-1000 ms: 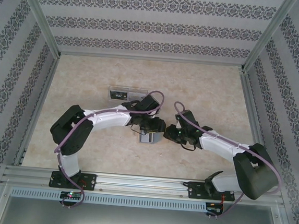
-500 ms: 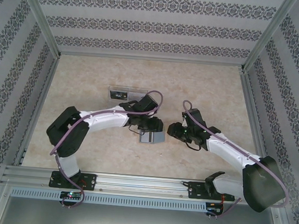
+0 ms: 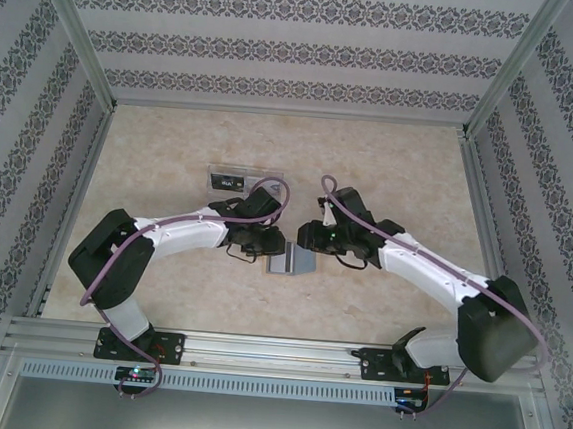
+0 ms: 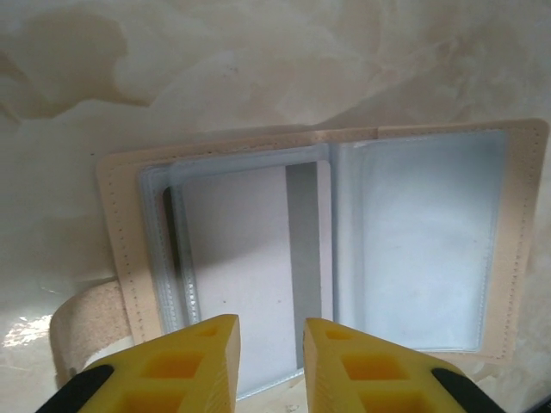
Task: Take the credit cards out of the card holder
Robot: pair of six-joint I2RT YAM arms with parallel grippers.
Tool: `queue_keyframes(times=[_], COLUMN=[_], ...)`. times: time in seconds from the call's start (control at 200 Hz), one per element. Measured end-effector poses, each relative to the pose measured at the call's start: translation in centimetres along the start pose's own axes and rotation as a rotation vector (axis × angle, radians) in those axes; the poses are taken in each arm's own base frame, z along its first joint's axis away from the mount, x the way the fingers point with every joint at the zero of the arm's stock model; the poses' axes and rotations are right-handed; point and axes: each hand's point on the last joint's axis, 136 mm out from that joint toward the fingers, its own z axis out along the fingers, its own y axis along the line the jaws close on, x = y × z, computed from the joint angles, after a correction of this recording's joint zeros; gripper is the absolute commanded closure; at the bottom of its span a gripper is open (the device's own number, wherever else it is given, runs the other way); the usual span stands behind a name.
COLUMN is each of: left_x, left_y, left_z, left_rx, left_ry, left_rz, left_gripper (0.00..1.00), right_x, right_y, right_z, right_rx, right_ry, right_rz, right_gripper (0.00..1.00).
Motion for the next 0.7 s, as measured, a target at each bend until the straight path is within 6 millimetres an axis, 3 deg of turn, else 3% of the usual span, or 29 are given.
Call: queue_keyframes(times=[0.25, 0.699], left_x=[0.9, 1.6], left_y=[1.4, 2.3], left_z=[1.1, 2.0], left_rx=[-0.037, -0.062], left_ry=[0.03, 0.055], left_rz=[-0.014, -0.033], left_gripper=[0.78, 0.84], right_x=[2.1, 3.5], right_y=[-1.0, -2.1], right_z=[3.1, 5.5], right_rx=[-0.014, -0.017], right_ry=[0.126, 0.195], right_rz=[0.043, 0.105], right_gripper=[0.75, 0.79])
